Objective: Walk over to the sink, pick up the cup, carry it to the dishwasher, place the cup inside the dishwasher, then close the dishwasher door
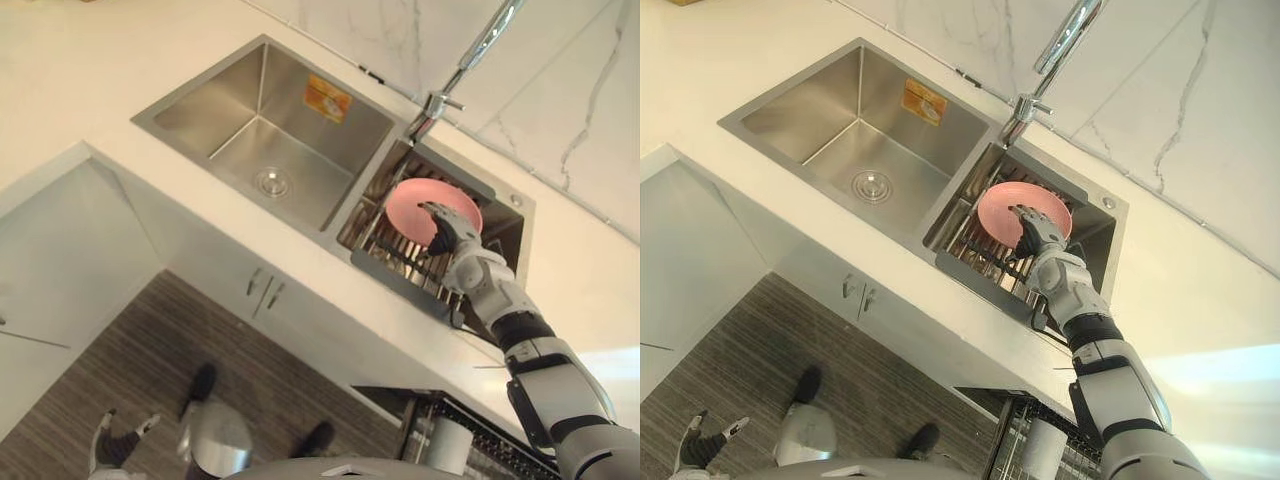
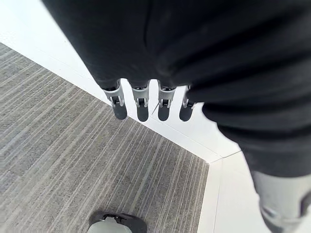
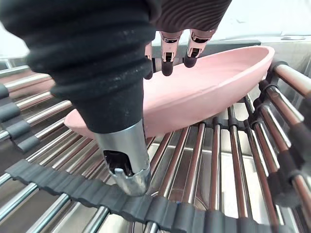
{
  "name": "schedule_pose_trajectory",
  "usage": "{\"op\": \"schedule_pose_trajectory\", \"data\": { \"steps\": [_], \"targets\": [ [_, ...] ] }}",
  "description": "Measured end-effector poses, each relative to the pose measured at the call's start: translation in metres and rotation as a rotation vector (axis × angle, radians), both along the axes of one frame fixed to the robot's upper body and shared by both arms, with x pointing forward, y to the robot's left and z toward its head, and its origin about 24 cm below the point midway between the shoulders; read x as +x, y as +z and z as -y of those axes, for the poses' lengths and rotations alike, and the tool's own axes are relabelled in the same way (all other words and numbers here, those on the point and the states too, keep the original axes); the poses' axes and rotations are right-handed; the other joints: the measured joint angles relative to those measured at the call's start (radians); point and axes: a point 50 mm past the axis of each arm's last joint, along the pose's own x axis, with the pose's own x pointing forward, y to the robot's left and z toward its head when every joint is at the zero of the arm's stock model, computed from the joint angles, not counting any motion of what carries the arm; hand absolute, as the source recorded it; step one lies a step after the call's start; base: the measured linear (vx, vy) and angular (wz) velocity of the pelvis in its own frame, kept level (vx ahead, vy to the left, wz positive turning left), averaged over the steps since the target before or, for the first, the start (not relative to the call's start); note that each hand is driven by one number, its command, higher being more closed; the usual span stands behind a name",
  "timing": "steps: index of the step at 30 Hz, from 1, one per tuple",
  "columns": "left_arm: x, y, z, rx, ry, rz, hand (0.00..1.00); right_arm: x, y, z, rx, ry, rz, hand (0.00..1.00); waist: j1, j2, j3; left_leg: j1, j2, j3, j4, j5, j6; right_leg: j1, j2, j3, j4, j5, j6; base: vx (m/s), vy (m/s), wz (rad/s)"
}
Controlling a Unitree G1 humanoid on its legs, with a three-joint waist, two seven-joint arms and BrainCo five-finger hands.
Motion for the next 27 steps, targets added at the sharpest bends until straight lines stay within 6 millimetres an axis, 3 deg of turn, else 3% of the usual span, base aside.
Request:
{"op": "schedule_pose_trajectory", "data": {
  "steps": [8, 9, 17, 27],
  "targets": [
    [0.001, 0.001, -0.002, 0.003, -0.007, 0.004, 0.00, -0.002, -0.008, 0.005, 0.001, -0.015, -0.069, 0.00, 0.006, -0.007, 0.002, 0.000, 0.000, 0.000, 0.000, 0.000, 0.000, 0.000, 0.000, 0.000, 0.001, 0.006, 0.006, 0.00, 0.000, 0.00],
    [0.002, 0.002, -0.002, 0.005, -0.008, 0.005, 0.00, -0.002, -0.008, 0.005, 0.000, -0.014, -0.069, 1.00, 0.006, -0.008, 0.003, 0.001, 0.000, 0.000, 0.000, 0.000, 0.000, 0.000, 0.000, 0.000, 0.002, 0.006, 0.006, 0.00, 0.000, 0.00],
    [0.002, 0.003, -0.005, 0.014, -0.011, 0.005, 0.00, -0.001, -0.001, 0.009, -0.098, -0.040, 0.003, 1.00, 0.015, -0.020, 0.009, 0.007, 0.002, 0.004, 0.000, -0.002, -0.001, 0.001, 0.001, 0.006, 0.006, 0.004, 0.004, 0.00, 0.000, -0.01],
    [0.002, 0.003, -0.005, 0.020, -0.006, 0.008, 0.00, -0.003, 0.012, 0.011, -0.273, -0.106, 0.224, 1.00, 0.017, -0.020, 0.009, 0.015, 0.006, 0.023, 0.000, -0.002, -0.001, -0.005, 0.003, 0.028, 0.006, -0.001, -0.002, -0.01, 0.000, -0.05]
  ]
}}
